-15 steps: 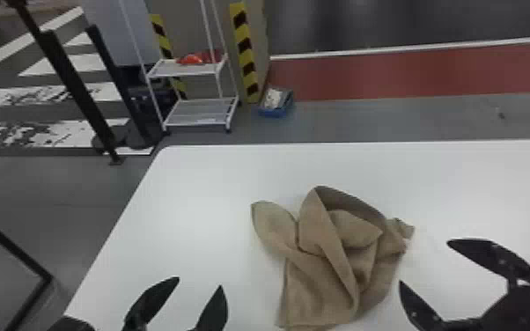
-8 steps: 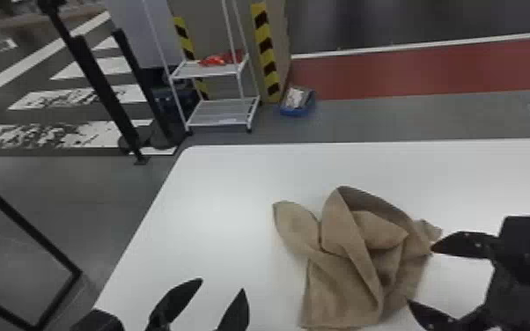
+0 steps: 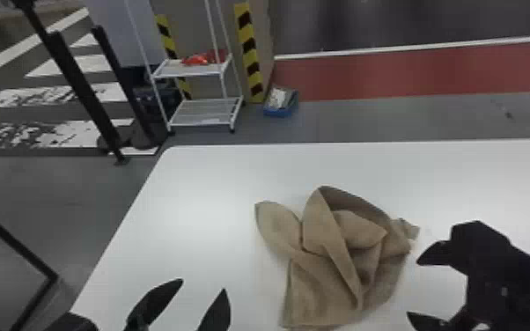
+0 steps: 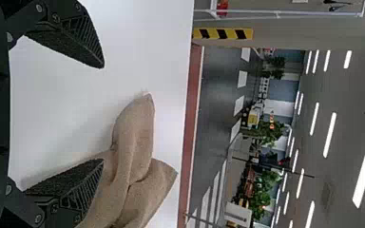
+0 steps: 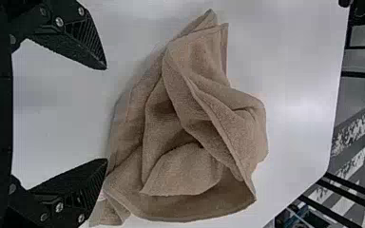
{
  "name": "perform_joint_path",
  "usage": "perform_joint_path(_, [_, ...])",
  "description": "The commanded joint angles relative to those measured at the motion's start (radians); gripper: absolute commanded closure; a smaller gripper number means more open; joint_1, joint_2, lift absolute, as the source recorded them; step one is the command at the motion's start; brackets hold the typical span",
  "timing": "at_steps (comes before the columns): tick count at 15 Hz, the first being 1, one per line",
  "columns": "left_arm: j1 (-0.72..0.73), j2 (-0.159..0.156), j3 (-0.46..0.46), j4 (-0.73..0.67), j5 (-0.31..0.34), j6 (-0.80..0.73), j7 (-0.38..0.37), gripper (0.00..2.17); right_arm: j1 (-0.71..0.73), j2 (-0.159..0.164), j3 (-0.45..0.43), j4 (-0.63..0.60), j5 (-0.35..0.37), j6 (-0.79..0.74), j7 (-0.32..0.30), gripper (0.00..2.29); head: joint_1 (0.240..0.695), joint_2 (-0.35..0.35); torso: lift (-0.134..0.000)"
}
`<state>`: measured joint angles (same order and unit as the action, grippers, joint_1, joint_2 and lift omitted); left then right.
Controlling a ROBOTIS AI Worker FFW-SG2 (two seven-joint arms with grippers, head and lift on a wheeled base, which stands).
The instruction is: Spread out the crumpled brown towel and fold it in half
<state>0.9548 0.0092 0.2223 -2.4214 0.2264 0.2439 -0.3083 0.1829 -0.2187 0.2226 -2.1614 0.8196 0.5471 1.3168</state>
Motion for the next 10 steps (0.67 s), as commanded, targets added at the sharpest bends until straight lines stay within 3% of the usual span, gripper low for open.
perform_joint_path(1, [-0.001, -0.012, -0.001, -0.001, -0.001, 0.001, 0.0, 0.2, -0.039, 0.007, 0.05, 0.075, 0.027, -0.002, -0.001, 0.29, 0.695, 0.243, -0.125])
perform_joint_path(4, [-0.001, -0.012, -0.003, -0.001, -0.007, 0.004, 0.0, 0.2, -0.088, 0.021, 0.106, 0.164, 0.046, -0.005, -0.002, 0.47, 0.695, 0.267, -0.125])
perform_joint_path(8, [-0.008, -0.012, -0.004, -0.001, -0.007, 0.022, 0.0, 0.2, -0.132, 0.05, 0.135, 0.229, 0.046, -0.014, -0.018, 0.48, 0.695, 0.292, -0.125])
perform_joint_path(10, [-0.011, -0.012, -0.006, -0.001, -0.007, 0.025, 0.002, 0.2, -0.152, 0.056, 0.141, 0.25, 0.041, -0.011, -0.011, 0.71, 0.695, 0.306, -0.125])
